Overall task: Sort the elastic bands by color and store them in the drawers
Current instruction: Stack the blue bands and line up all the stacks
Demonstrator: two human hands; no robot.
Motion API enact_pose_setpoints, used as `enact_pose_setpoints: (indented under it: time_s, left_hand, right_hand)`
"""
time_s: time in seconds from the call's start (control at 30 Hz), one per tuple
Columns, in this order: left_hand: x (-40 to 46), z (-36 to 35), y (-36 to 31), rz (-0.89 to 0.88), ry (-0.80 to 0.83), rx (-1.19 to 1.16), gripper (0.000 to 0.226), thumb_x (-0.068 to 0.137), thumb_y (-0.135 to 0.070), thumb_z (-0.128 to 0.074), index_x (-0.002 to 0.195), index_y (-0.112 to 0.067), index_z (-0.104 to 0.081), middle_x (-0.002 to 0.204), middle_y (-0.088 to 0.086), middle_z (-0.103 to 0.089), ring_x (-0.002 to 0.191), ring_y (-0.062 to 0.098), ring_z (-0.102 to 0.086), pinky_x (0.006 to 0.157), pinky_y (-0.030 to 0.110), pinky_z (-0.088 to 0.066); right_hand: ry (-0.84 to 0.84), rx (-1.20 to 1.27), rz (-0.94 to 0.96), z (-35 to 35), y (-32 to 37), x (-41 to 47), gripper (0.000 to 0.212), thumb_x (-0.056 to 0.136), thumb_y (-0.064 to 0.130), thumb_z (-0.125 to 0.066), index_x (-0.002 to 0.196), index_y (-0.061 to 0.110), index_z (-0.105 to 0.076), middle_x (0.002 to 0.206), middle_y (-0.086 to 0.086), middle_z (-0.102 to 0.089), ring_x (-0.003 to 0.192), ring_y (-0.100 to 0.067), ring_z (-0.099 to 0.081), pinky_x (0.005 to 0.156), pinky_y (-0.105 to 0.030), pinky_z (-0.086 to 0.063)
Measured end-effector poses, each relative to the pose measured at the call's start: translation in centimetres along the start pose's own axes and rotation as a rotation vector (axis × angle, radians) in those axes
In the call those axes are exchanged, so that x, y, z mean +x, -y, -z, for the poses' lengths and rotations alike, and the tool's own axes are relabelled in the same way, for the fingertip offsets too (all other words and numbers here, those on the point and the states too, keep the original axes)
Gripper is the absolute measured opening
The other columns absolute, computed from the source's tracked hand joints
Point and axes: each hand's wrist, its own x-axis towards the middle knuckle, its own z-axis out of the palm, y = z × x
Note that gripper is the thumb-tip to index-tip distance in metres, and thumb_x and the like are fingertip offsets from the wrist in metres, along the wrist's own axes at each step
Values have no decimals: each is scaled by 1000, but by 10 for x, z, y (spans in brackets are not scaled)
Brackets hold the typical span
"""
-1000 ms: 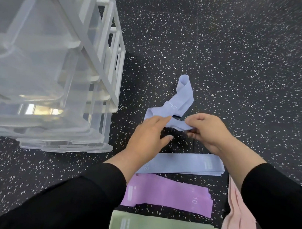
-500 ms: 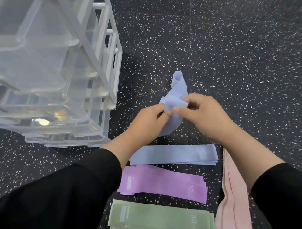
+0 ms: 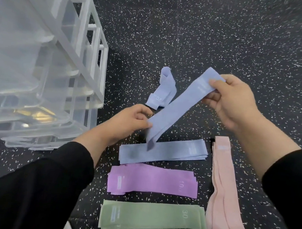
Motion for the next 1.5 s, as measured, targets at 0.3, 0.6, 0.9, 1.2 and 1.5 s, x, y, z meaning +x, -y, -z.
enact_pose_setpoints:
  time_s: [0.3, 0.6, 0.9, 1.2, 1.5]
  left_hand:
    - [-19, 5, 23, 132, -9, -145, 10, 99, -14, -59, 97, -7, -67, 91, 12, -64, 83, 21, -56, 71, 32, -42]
    - [-35, 9, 63, 272, -88, 153, 23, 93, 1, -63, 111, -12, -69, 89, 10, -67, 74, 16, -62, 57, 24, -53]
    - [-20, 3, 83, 225, -222, 570, 21, 90, -14, -71, 110, -19, -67, 90, -1, -65, 73, 16, -60, 65, 29, -48]
    - [-5, -2, 73, 122, -445, 707, 22, 100, -41, -56, 112, -24, -64, 110, -2, -57, 92, 20, -59, 83, 38, -53]
    - [15, 11, 54, 59, -449, 653, 22, 102, -39, -53, 111, -23, -66, 106, -1, -60, 87, 19, -61, 80, 39, -54]
  right_hand:
    - [-88, -170, -260, 47, -50, -12, 8, 96, 3, -55, 93, 7, -61, 78, -12, -71, 64, -20, -71, 73, -37, -61]
    - [-67, -758, -377, 73, -115, -29, 13, 85, 7, -69, 73, 6, -64, 65, -10, -59, 61, -22, -51, 56, -31, -46]
    - [-63, -1252, -352, 66, -136, -30, 20, 83, 21, -69, 80, 13, -50, 70, -2, -58, 62, -24, -52, 54, -29, -33]
    - [70, -1350, 153, 19, -126, -6, 27, 99, 35, -57, 119, 18, -62, 121, -3, -57, 105, -25, -55, 88, -41, -48]
    - [561, -1697, 343, -66, -138, 42, 43, 105, 26, -37, 148, 27, -40, 167, -4, -11, 149, -30, -17, 107, -54, -33]
